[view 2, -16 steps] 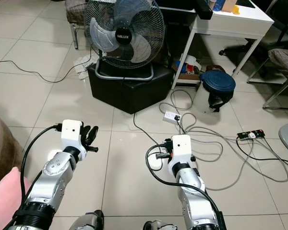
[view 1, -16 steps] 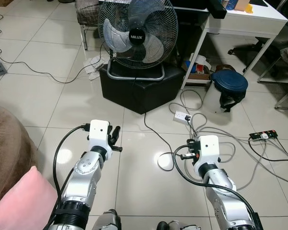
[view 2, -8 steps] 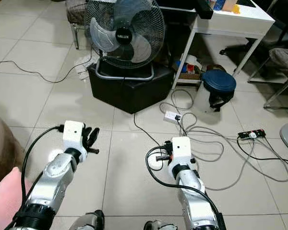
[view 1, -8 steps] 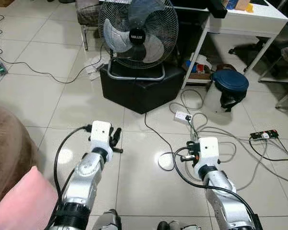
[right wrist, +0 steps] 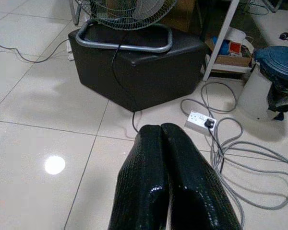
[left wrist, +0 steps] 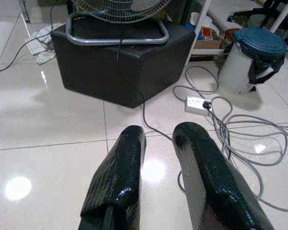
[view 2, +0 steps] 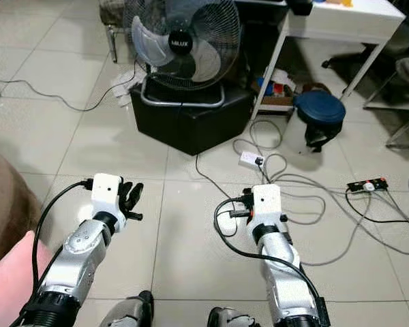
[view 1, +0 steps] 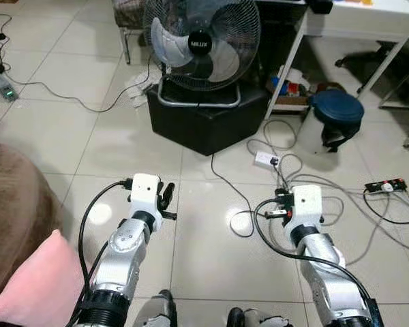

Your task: Move the pillow to the sofa from floor

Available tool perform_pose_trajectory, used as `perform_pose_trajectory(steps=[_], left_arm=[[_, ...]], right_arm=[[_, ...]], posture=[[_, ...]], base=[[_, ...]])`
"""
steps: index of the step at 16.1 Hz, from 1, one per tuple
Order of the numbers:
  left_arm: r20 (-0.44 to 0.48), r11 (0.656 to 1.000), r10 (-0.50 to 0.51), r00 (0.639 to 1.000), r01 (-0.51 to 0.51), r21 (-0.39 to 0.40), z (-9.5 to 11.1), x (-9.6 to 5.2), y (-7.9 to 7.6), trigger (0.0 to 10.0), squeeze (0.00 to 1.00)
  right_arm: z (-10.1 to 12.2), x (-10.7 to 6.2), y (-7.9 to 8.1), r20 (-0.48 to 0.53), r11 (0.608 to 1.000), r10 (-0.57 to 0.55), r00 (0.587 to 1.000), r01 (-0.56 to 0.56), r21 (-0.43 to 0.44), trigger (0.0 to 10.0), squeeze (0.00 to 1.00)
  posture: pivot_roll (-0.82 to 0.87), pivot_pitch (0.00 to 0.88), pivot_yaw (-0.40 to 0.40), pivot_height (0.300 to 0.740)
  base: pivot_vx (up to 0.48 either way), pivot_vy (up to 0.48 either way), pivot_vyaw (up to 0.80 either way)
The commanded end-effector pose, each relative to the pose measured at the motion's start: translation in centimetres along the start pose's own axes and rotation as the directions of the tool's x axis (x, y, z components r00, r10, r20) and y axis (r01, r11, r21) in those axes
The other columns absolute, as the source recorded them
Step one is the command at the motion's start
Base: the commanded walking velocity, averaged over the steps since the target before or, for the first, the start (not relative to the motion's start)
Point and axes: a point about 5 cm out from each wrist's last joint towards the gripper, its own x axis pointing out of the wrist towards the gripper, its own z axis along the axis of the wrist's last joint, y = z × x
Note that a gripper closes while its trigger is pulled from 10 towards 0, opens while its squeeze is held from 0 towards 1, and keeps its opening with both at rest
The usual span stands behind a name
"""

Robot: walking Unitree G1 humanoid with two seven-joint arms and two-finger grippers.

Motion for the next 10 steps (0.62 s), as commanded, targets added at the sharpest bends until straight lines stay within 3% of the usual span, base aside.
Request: perform_pose_trajectory(steps=[1, 3, 7, 10], left_arm=[[-0.012, 1.0, -0.009, 1.0, 0.008, -0.004, -0.25, -0.21, -0.26, 10.0, 0.0], [-0.013, 1.0, -0.012, 1.0, 0.012, -0.005, -0.29, -0.24, -0.38, 10.0, 0.0], [-0.016, 1.0, -0.012, 1.0, 0.012, -0.005, -0.33, -0.3, -0.48, 10.0, 0.0], [-0.018, 1.0, -0.016, 1.0, 0.016, -0.002, -0.36, -0.28, -0.55, 10.0, 0.0]], right_arm=[[0.08, -0.16, -0.42, 0.004, 1.0, -0.016, 1.0, 0.016, -0.014, 10.0, 0.25], [-0.02, -0.29, -0.44, 0.003, 1.0, -0.023, 1.0, 0.023, -0.005, 10.0, 0.29], [0.12, -0.39, -0.65, 0.017, 0.999, -0.043, 0.999, 0.043, -0.01, 10.0, 0.29], [-0.01, -0.45, -0.53, 0.012, 0.999, -0.038, 0.999, 0.039, -0.023, 10.0, 0.43]], posture=[[-0.11, 0.199, -0.064, 0.74], [-0.11, 0.202, -0.064, 0.74], [-0.11, 0.2, -0.068, 0.74], [-0.11, 0.198, -0.066, 0.74]], base=[[0.0, 0.0, 0.63], [0.0, 0.0, 0.73], [0.0, 0.0, 0.8], [0.0, 0.0, 0.77]])
